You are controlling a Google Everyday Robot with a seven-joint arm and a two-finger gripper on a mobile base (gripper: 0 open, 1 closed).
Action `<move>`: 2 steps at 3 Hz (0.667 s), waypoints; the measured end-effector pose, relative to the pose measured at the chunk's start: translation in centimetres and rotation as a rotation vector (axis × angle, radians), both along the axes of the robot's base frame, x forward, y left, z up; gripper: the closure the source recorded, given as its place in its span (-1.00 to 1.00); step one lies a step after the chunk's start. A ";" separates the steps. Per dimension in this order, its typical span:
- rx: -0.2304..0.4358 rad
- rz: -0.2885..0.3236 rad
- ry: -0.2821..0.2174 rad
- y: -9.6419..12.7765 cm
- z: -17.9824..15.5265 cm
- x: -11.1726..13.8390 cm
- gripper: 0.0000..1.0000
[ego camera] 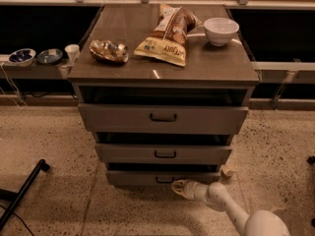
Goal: Close bottom drawer
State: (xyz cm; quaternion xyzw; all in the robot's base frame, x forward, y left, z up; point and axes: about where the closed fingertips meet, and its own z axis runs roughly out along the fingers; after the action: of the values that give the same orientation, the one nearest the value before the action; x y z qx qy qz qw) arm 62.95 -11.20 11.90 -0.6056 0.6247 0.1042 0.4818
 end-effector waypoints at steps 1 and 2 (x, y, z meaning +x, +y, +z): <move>0.010 -0.007 -0.007 0.1 -0.3 1.5 1.00; 0.017 0.001 -0.011 0.0 -0.4 2.1 1.00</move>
Offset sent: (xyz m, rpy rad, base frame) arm 0.0302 -0.0074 -0.0050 0.0221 -0.0199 0.0042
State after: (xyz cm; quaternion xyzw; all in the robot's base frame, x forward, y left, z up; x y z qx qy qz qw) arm 65.04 -11.16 11.51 -0.6023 0.6208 0.1064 0.4904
